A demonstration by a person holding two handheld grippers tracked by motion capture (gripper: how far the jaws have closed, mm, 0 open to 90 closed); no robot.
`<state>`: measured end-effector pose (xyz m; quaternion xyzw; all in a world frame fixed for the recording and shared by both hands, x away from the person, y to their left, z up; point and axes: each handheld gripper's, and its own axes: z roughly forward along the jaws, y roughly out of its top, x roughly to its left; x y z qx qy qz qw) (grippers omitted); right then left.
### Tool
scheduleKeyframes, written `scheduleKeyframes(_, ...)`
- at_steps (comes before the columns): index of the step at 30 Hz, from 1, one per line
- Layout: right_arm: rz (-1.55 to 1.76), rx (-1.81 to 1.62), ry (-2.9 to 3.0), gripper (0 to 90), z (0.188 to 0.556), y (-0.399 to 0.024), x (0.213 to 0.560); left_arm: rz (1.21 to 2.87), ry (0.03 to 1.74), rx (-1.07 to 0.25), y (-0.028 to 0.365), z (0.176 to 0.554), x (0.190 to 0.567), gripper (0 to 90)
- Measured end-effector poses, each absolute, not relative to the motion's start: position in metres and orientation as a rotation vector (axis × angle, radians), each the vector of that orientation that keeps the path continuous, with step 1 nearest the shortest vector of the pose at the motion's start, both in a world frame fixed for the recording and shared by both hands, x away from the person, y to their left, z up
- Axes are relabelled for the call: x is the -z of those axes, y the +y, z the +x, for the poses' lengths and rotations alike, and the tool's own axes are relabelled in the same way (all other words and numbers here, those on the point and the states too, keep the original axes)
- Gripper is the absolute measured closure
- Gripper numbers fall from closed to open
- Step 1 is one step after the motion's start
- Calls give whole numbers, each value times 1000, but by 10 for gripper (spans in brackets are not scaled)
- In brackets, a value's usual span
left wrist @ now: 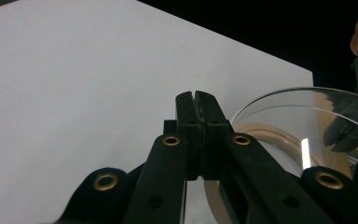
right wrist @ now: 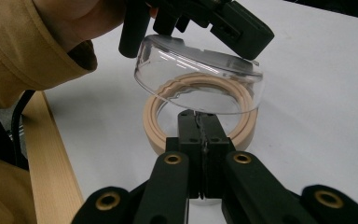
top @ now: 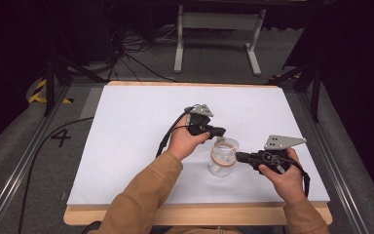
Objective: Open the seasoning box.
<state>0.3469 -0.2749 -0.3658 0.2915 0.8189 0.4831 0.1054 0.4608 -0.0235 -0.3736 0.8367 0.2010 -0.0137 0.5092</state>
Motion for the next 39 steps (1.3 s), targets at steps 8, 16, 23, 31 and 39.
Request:
scheduleKeyframes(8, 835, -1435, 2416, 900, 350, -276, 363, 2052, 469, -45, -5, 446, 362, 870)
scheduleKeyframes(16, 786, -1466, 2403, 900, 357, -277, 356, 2063, 455, -90, 31, 422, 345, 862)
scheduleKeyframes(23, 767, -1488, 2404, 900, 364, -275, 352, 2067, 479, -94, 57, 410, 342, 861)
scheduleKeyframes(31, 740, -1514, 2400, 900, 376, -273, 346, 2115, 517, -89, 78, 402, 347, 853)
scheduleKeyframes(39, 734, -1536, 2390, 900, 388, -270, 344, 2152, 583, -80, 100, 398, 356, 836)
